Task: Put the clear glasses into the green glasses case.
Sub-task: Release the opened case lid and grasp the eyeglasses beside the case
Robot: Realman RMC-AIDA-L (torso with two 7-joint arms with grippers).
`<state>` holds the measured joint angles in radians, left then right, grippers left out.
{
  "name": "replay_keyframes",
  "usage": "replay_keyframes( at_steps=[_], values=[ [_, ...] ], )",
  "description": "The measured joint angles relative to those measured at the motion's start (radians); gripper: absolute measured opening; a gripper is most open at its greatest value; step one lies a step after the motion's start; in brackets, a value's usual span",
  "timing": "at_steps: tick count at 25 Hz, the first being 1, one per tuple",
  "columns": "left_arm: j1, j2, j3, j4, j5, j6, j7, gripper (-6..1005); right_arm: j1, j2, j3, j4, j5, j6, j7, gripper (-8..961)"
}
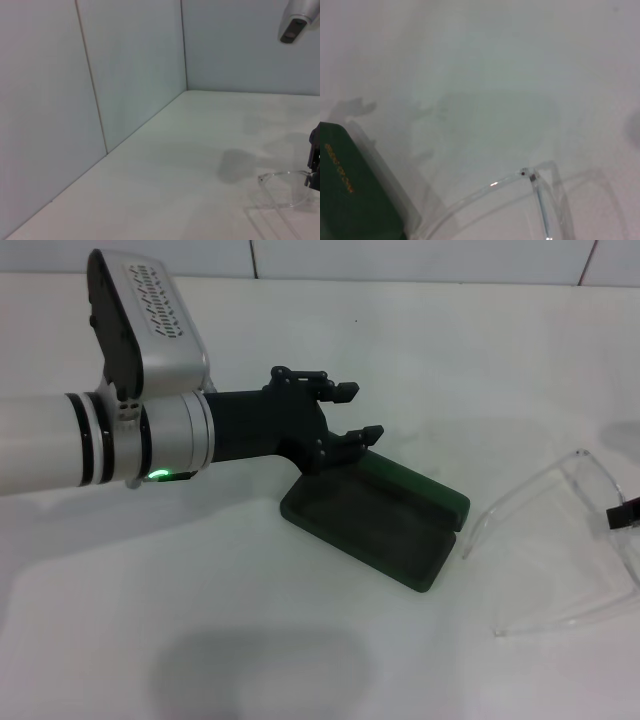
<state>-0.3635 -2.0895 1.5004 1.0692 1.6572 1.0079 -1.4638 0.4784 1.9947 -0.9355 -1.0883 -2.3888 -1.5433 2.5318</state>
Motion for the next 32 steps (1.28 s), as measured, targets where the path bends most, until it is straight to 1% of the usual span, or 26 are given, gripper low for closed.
replay_keyframes(
  at_steps=[3,8,12,16,23,32],
  values=[
    [0.003,-0.001,0.000,0.000,-0.006,0.000,-0.001,546,0.000,-0.008,0.007,-0.005,0.002,-0.002,-0.001,156],
    [0.008,-0.001,0.000,0.000,-0.038,0.001,0.001,546,0.000,-0.020,0.054,-0.006,0.036,-0.018,-0.038,153],
    [0.012,-0.001,-0.005,0.000,-0.055,0.003,0.001,546,-0.007,-0.023,0.079,-0.006,0.053,-0.024,-0.059,151],
    [0.014,-0.001,-0.009,-0.005,-0.055,0.005,-0.001,546,-0.008,-0.030,0.082,0.002,0.060,-0.037,-0.065,150],
    [0.014,-0.001,-0.009,-0.012,-0.056,0.007,-0.001,546,-0.007,-0.030,0.082,0.003,0.057,-0.069,-0.075,153],
    [0.014,-0.001,-0.004,-0.015,-0.056,0.008,-0.001,546,0.002,-0.028,0.069,0.028,0.036,-0.053,-0.078,163]
  ],
)
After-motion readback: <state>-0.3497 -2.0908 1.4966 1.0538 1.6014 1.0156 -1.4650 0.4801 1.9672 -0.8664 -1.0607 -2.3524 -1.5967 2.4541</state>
